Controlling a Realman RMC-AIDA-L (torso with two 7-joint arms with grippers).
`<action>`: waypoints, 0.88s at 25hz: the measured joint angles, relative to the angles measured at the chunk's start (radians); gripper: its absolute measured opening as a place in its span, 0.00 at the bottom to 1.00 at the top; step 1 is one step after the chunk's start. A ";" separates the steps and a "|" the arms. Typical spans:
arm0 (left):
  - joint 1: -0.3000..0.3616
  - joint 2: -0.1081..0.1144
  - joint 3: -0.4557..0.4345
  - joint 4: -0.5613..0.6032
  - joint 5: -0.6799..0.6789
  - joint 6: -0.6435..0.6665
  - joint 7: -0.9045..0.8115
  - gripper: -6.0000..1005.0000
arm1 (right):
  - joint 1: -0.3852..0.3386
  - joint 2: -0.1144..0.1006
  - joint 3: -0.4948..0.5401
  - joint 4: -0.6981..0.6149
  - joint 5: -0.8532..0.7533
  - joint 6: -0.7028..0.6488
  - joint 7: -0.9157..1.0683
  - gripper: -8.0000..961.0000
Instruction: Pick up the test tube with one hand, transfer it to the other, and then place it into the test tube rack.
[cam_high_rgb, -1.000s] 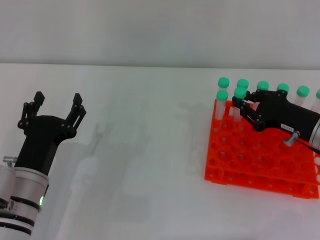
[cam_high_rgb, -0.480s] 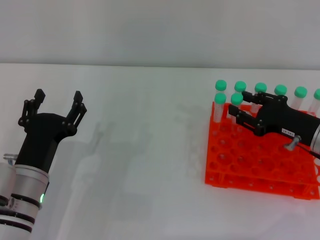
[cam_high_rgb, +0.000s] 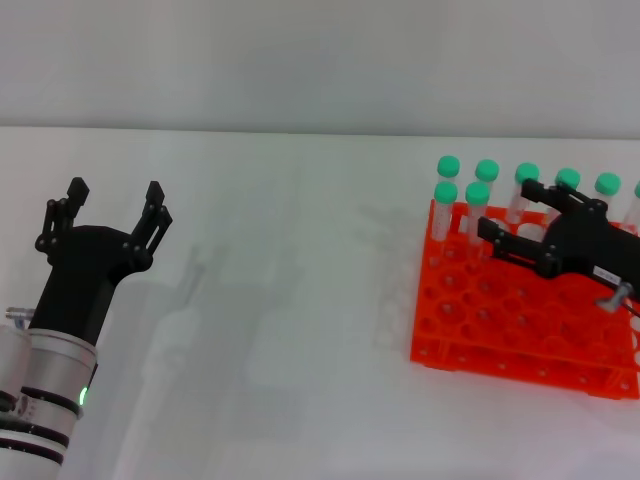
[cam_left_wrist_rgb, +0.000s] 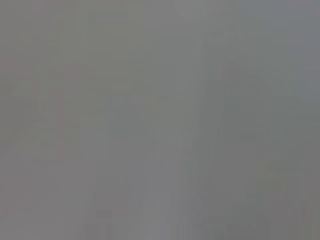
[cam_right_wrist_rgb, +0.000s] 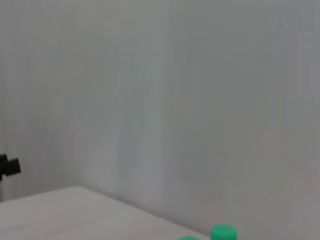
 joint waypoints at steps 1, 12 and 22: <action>0.000 0.000 0.000 0.000 0.000 0.000 0.000 0.88 | -0.012 -0.001 0.000 -0.001 0.008 0.017 0.000 0.85; -0.003 0.001 0.000 -0.008 -0.004 0.000 -0.001 0.88 | -0.220 -0.009 0.029 -0.057 0.302 0.112 -0.060 0.90; -0.018 0.002 0.001 -0.052 0.002 0.004 -0.073 0.88 | -0.249 -0.006 0.360 0.105 0.402 0.034 -0.354 0.90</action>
